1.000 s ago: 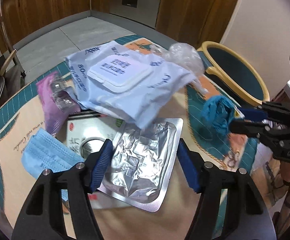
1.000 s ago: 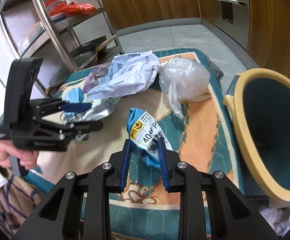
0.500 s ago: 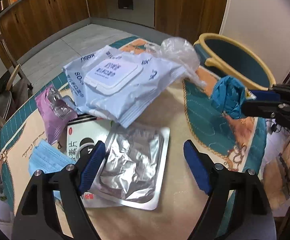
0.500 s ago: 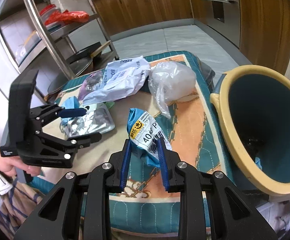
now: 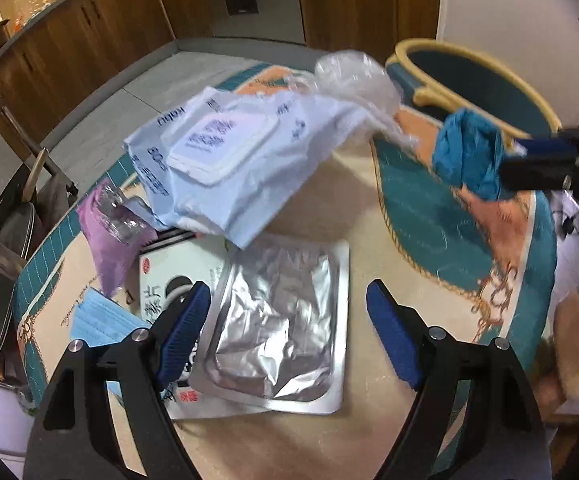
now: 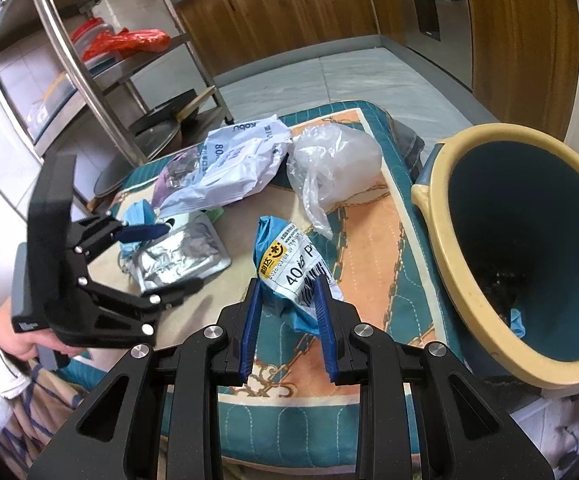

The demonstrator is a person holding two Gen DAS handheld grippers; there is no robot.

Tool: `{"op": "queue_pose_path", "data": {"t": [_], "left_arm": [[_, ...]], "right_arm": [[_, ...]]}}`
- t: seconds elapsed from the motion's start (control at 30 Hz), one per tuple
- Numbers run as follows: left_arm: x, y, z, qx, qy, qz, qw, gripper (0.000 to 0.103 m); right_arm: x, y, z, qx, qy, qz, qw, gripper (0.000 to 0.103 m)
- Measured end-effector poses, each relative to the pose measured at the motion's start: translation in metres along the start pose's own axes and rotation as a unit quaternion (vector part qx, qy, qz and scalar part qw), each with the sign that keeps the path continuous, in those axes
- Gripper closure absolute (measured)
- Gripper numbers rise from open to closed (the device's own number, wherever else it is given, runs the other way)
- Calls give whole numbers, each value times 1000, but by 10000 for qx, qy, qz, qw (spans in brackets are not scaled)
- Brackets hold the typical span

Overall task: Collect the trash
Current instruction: 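Grasp the blue barcode wrapper with the right gripper and lift it, then grasp the silver foil blister pack with the left gripper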

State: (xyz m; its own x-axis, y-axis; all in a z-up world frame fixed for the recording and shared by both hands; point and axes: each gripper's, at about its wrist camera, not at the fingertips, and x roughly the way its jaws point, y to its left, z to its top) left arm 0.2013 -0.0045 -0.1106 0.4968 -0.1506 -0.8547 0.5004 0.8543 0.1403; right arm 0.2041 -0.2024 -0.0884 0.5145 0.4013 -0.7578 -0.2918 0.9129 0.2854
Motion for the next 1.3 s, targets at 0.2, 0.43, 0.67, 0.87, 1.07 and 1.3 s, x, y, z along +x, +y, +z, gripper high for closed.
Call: {"op": "queue_pose_path", "data": {"t": [0.2, 0.43, 0.67, 0.87, 1.07, 1.3], "left_arm": [[1, 2, 0, -72, -12, -4, 10000, 29], [-1, 6, 0, -96, 35, 23, 9999, 37], [-3, 2, -3, 33, 72, -4, 10000, 30], [-1, -4, -4, 201, 126, 86, 9997, 30], [-2, -14, -4, 340, 156, 104, 9992, 30], [-6, -19, -6, 534, 188, 171, 9982, 33]], "right_arm": [[-2, -2, 1, 65, -25, 8, 10000, 75], [-5, -7, 2, 184, -62, 9, 9998, 75], [-8, -12, 2, 276, -95, 13, 9996, 75], [-8, -15, 2, 312, -107, 25, 9995, 75], [-9, -16, 2, 379, -113, 23, 9992, 75], [-9, -17, 2, 392, -122, 25, 9992, 75]]}}
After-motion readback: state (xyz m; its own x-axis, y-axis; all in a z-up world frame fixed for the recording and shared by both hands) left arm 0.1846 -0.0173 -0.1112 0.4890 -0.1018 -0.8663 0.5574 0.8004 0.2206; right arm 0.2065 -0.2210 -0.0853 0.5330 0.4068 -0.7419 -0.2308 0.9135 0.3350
